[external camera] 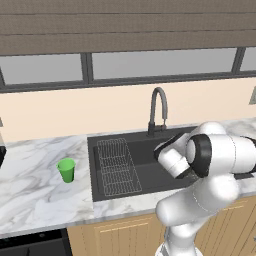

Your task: Remove the orange and lime from the sink. Then move the bowl and cup from the counter to the sink for washing.

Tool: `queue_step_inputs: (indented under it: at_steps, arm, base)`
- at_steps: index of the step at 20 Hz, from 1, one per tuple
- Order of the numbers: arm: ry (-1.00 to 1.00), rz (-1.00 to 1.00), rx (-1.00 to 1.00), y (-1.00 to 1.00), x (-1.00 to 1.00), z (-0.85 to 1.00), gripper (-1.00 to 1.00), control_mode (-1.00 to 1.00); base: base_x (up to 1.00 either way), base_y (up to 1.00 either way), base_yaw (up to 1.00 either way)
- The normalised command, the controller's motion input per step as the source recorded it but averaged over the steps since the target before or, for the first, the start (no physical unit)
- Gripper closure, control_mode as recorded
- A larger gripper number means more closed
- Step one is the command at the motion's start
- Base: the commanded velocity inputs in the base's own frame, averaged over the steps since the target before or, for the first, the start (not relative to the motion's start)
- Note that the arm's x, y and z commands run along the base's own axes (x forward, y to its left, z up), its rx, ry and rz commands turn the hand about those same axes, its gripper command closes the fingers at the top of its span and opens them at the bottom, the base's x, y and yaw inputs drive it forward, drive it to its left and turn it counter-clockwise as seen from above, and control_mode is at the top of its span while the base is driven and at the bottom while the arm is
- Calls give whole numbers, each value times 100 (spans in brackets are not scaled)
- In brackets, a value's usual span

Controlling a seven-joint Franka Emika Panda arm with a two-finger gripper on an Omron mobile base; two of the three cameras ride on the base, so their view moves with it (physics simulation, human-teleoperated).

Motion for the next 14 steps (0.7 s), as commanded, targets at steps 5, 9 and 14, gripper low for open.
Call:
queue_step_inputs:
  at_steps: [5,9,14]
  arm:
    - [2,0,2,0,-4,55,100,-100]
    - [9,0,2,0,-17,44,100,-100]
    - [20,0,0,0,-15,48,100,-100]
  base:
    - [0,0,0]
    - [0,0,0]
    - [0,0,0]
